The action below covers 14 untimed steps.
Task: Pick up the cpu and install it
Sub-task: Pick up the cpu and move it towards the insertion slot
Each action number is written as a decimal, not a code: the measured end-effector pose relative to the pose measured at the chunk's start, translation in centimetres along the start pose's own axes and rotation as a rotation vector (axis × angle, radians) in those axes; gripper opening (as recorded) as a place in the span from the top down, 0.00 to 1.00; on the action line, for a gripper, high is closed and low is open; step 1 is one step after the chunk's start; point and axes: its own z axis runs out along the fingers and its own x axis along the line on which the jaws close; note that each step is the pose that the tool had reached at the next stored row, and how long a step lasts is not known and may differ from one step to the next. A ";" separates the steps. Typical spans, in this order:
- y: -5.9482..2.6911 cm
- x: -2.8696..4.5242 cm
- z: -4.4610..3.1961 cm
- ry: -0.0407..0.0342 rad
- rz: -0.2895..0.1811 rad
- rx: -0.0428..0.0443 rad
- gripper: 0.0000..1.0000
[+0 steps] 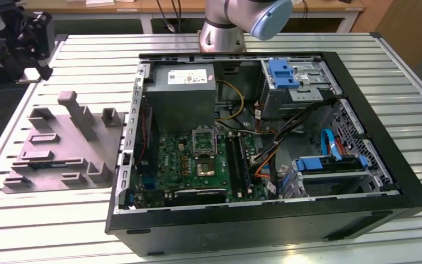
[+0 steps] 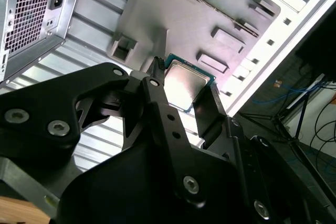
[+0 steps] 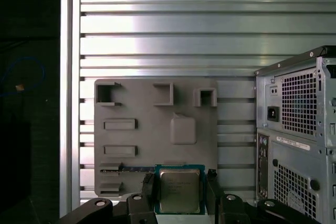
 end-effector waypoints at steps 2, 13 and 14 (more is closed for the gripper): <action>0.00 -0.15 0.01 -0.0001 0.000 -0.0001 0.53; 0.02 -0.86 0.00 0.0000 0.000 0.0000 0.53; 0.02 -0.91 0.00 -0.0001 0.000 0.0000 0.53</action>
